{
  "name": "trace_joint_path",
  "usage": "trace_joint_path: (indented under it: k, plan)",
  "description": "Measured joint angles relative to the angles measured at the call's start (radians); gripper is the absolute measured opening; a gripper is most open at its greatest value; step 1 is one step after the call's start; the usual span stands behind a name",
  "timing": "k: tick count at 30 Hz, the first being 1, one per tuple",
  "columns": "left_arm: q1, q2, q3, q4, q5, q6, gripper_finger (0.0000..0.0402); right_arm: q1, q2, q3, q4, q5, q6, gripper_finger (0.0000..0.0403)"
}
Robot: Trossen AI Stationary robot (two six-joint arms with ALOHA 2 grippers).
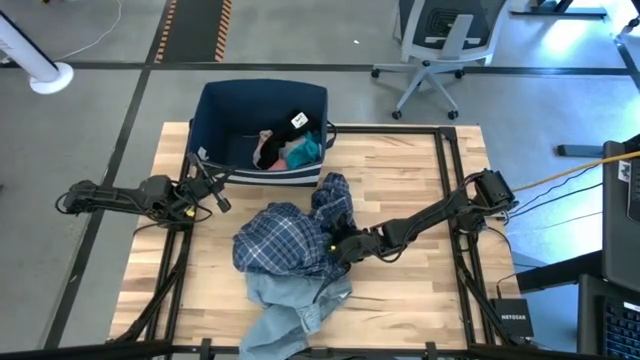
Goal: Sort clothes
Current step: Put the blue shirt into the blue laundry bin
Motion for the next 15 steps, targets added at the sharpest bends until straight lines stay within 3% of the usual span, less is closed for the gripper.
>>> trace_joint_path:
  k: [6,15]
  plan:
    - [0.000,0.000,0.000,-0.002,0.000,0.000,0.0001,0.000,-0.074,0.000,-0.010,0.004,-0.013,0.0042]
    - [0.000,0.000,0.000,-0.001,0.000,0.000,0.0001,0.001,-0.274,0.000,-0.119,0.002,-0.029,0.0012]
